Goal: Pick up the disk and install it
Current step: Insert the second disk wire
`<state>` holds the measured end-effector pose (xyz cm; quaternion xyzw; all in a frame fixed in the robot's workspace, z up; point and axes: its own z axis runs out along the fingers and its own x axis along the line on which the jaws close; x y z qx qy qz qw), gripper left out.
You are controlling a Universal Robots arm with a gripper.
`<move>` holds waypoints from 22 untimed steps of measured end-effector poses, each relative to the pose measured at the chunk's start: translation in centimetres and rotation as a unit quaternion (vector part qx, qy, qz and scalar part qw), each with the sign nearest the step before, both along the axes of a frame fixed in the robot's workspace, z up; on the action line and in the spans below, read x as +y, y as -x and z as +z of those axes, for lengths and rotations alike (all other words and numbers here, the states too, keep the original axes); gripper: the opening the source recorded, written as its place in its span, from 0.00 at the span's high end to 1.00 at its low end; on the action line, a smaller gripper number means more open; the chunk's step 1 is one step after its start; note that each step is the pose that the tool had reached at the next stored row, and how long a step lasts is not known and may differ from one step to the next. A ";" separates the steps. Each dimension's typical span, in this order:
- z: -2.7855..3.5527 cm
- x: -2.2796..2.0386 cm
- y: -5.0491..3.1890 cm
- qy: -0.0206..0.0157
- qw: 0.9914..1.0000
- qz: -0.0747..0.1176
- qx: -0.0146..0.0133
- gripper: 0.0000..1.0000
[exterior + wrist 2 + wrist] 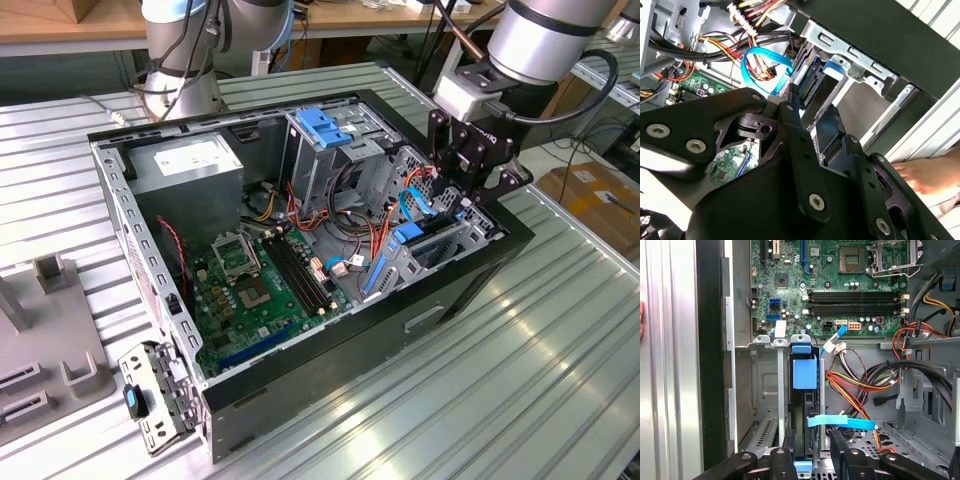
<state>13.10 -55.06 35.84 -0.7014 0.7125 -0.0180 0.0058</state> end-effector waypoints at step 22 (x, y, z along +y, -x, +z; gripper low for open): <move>0.01 0.14 -1.49 0.000 1.000 0.000 0.000 0.58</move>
